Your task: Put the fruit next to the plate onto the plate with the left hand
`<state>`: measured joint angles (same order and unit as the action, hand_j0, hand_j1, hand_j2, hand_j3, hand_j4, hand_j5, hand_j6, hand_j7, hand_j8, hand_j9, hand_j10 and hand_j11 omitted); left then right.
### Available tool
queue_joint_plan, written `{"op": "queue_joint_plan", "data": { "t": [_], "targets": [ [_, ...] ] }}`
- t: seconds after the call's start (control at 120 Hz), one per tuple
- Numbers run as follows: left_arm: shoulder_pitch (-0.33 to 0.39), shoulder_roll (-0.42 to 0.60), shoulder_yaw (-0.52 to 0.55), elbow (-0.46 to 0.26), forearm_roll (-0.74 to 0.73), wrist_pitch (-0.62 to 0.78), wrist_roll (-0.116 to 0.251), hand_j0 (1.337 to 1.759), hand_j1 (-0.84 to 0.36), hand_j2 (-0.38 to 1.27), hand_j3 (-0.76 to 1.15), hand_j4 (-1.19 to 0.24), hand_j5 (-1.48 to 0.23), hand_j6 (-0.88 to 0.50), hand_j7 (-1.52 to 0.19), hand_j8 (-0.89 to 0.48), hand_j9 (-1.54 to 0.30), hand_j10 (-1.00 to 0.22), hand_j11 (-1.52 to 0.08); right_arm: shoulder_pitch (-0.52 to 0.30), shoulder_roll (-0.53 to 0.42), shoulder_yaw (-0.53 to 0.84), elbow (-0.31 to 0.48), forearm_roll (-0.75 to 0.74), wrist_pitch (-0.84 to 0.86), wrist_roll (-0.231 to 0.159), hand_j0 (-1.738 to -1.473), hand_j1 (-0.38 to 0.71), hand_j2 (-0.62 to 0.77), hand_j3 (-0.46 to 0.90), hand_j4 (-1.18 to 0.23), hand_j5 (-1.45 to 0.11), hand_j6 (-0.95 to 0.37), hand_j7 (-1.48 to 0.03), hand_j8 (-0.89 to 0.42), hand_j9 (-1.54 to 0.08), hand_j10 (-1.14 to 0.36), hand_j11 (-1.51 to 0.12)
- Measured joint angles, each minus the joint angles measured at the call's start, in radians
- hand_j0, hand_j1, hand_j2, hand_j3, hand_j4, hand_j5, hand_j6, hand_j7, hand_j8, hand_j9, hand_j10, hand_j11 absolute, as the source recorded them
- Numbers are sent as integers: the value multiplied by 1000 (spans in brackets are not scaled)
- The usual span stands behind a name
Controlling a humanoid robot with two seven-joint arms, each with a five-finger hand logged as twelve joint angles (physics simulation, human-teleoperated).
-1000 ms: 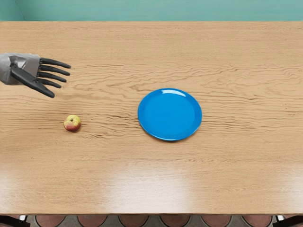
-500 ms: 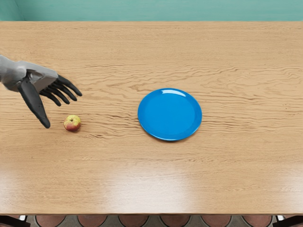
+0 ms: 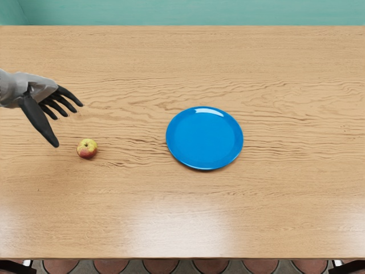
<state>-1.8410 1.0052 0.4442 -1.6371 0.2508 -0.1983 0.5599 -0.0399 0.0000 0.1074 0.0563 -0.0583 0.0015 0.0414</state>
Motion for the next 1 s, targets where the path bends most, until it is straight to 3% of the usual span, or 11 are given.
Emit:
{"op": "queue_joint_plan", "data": {
  "t": [0.183,0.283,0.467,0.675,1.0],
  "targets": [
    [-38,-101,127,-46,0,206,-1,1658,42,53,0,-260,-335,-261,-335,-261,-335,-260,-335,0,0,0,0,0,0,0,-1658,-303,-7,0,-39,-50,-39,-50,-39,-50,-39,-50],
    [-76,-227,208,-63,1,339,-1,1658,41,53,0,-260,-335,-260,-335,-260,-335,-260,-335,0,0,0,0,0,0,0,-1658,-303,-7,0,-39,-50,-39,-50,-39,-50,-39,-50],
    [-86,-347,323,-76,0,541,1,1658,30,54,0,-269,-347,-269,-347,-269,-347,-268,-347,0,0,0,0,0,0,0,-1658,-303,-7,0,-39,-50,-39,-50,-39,-50,-39,-50],
    [-82,-490,383,-84,-2,640,1,1658,-17,62,0,-306,-397,-307,-397,-307,-397,-306,-397,0,0,0,0,0,0,0,-1658,-303,-7,0,-39,-50,-39,-50,-39,-50,-39,-50],
    [-65,-564,415,-88,-13,660,0,1658,-116,78,0,-389,-505,-389,-505,-389,-505,-389,-505,0,0,0,0,0,0,0,-1658,-303,-7,0,-39,-50,-39,-50,-39,-50,-39,-50]
  ]
}}
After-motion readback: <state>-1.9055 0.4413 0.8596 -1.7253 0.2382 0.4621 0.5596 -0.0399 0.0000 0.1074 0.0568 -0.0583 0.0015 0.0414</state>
